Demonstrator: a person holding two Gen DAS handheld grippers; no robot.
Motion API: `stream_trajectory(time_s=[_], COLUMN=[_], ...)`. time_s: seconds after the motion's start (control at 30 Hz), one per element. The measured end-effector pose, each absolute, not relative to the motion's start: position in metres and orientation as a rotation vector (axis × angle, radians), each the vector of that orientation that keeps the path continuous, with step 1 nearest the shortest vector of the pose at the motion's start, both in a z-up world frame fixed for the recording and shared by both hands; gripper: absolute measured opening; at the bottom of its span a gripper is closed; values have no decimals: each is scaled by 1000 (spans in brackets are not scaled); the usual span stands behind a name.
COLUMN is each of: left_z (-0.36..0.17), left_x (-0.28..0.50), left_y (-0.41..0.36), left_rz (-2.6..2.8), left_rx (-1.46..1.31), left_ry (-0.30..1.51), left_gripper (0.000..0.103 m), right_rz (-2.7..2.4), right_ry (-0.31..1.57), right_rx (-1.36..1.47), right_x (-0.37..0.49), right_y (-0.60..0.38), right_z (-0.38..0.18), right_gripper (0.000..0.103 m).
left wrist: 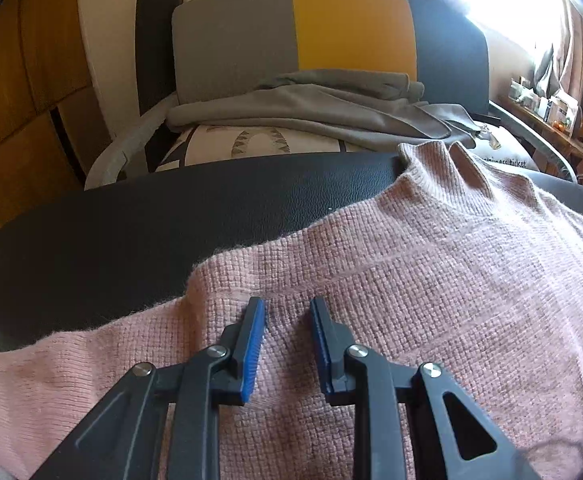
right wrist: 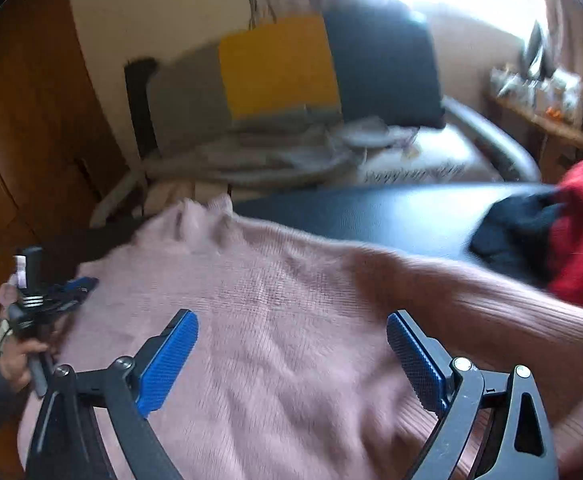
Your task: Fold clothes
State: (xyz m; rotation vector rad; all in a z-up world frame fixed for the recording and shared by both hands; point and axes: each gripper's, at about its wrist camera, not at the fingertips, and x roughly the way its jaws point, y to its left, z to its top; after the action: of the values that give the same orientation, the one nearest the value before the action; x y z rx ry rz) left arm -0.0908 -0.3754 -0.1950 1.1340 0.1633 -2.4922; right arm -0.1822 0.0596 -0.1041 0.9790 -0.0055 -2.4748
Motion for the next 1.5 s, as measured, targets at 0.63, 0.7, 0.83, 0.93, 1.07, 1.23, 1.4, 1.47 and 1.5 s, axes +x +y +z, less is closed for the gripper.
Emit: stream_trajectory(time_s=[0.63,0.7,0.83,0.93,1.07,1.23,1.4,1.47,1.5], left_z=[-195,-195,-195,-195,-195,-181,-157,-157,-161], left_x=[-87,-86,-85,-86,-86,-74,-56,-56,-58], left_y=[-384,-386,-387,-387,-386,-391,-359,-348,-342], left_rz=[-2523,-2528,-2531,-2531,-2530,-2572,-2807,-2849,-2842], left_rx=[1122,1120,1118,1119,1124,1128,1194,1253,1307], left_ry=[245,260,270,269,270,520,884,1112,1250], left_gripper=[23,23,23,23,23,22,23,27,28], right_rz=[-3048,-3058,-3030,-2963,-2826,-2581,-2307,-2214,-2175], right_ry=[-298,-255,-416,-583,-685,-474,-265,-179,-138], right_rx=[1250,1273,1204,1127,993,935,995,1035,1052], right_x=[-243,-243,-232,-222,-214,-221,-218,-207,-199], right_y=[251,249,267,283,278,194,81,39,23], right_z=[-49,-52,-49,-47,-39,-28,-62,-86,-99], right_gripper=[73,50,21,15,12,12,12,12,12])
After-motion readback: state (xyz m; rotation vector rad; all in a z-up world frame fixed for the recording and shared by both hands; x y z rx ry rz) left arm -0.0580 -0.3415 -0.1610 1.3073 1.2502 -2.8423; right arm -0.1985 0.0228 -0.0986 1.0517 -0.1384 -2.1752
